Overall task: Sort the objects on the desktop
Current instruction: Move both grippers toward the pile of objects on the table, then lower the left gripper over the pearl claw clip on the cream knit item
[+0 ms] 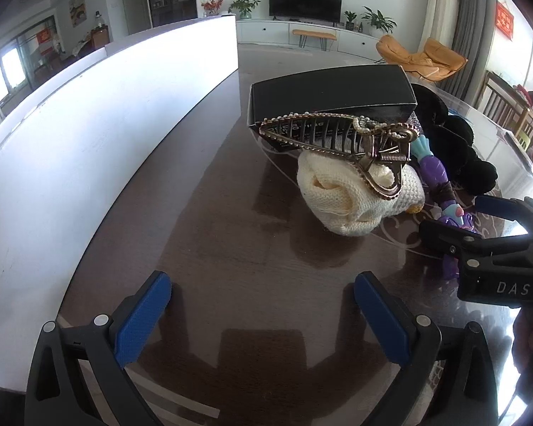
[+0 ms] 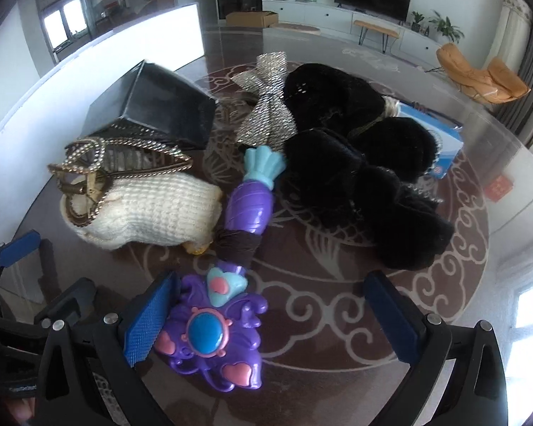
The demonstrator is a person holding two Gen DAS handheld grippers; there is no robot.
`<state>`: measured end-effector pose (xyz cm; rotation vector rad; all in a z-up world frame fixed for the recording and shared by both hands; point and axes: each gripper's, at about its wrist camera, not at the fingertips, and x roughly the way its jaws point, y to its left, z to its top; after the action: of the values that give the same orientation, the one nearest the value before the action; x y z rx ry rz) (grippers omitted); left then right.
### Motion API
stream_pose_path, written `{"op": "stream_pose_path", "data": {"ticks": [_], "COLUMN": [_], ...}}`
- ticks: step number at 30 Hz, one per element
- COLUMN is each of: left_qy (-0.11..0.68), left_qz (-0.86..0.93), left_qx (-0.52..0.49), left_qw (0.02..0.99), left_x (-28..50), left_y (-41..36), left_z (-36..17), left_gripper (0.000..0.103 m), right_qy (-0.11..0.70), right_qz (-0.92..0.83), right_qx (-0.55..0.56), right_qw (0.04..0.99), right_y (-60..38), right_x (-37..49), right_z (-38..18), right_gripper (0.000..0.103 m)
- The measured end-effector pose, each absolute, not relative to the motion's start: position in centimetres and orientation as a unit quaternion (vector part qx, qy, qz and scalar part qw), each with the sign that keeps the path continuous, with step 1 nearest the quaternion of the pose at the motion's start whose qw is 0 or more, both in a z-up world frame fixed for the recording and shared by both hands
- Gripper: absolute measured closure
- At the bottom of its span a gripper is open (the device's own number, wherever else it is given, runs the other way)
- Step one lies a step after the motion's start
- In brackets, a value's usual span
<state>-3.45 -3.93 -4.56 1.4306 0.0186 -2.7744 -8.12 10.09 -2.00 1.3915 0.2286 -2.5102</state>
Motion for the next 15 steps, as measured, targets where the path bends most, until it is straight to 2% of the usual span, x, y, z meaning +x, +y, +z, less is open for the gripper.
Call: {"op": "stream_pose_path", "data": {"ticks": [7, 15], "left_qy": [-0.046, -0.071], "left_qz": [-0.884, -0.879], "left_qx": [0.456, 0.45], "left_qw": [-0.092, -0.143], "left_x": [-7.7, -10.8], "left_y": [-1.9, 1.0], "left_z": [-4.4, -3.9], "left_gripper": [0.0, 0.0], "right_qy": [0.061, 0.05], "right_qz": [-0.879, -0.885], "right_qx": [0.462, 0.455], "right_qw": [0.102, 0.086], "right_y": [13.7, 14.2], "right_x": [-6.4, -4.9], "right_z": [-2.2, -1.5], "right_gripper": [0.0, 0.0]}}
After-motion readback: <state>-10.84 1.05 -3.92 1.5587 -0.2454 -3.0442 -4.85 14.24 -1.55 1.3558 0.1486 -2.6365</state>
